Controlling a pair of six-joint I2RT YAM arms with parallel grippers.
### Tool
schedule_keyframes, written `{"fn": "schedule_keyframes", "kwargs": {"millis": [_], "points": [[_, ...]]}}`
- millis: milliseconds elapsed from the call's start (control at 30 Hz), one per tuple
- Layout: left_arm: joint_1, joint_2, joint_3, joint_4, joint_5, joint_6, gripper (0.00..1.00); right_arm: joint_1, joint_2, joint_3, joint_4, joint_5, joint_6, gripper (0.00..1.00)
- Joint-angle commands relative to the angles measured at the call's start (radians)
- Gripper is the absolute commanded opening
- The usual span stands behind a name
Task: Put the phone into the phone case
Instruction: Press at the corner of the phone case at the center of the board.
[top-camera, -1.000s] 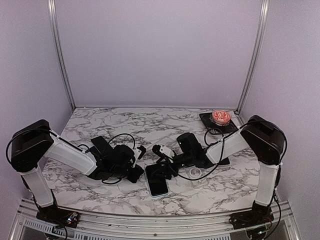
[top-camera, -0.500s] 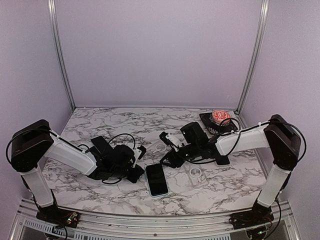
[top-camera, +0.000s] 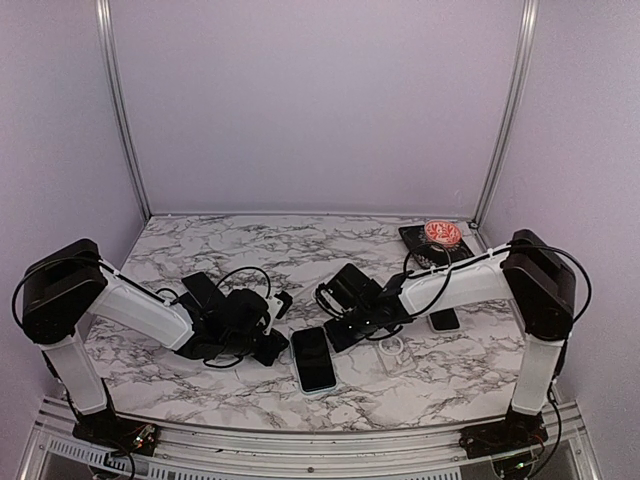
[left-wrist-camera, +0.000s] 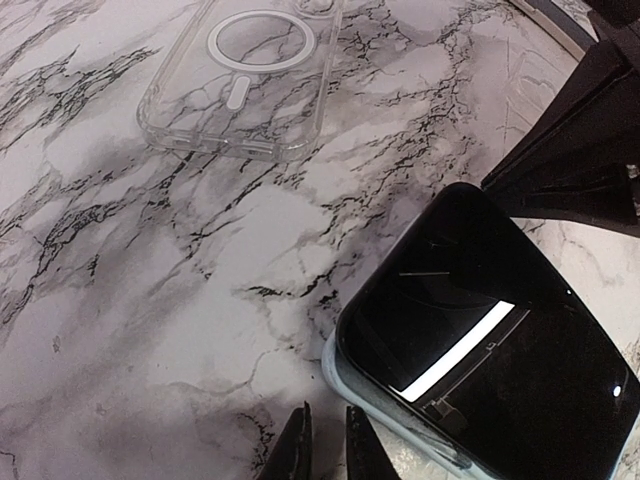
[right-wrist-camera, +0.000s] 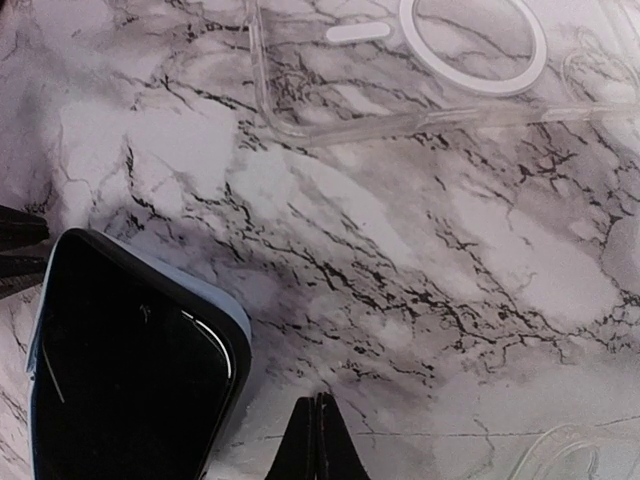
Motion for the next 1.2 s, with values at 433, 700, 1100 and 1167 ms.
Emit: {"fn": "schedule_keyframes", "kwargs": {"millis": [433,700,1100,1167], "points": [[0.003,0.026,0.009,-0.026,0.037,0.024,0.11,0.112,0.1,0.144,-0.099,0.15,0.013,0.0],[0.004,0.012,-0.007,-0.022,0.018,0.015,0.11,0.068,0.015,0.127,-0.145,0.239,-0.039,0.1],[0.003,-0.001,-0.02,-0.021,0.015,0.009,0.11,0.031,-0.183,-0.077,-0.131,-0.312,-0.067,0.43],[0.002,0.002,-0.02,-0.021,0.015,0.009,0.11,0.038,-0.194,-0.123,-0.098,-0.317,-0.032,0.51]]}}
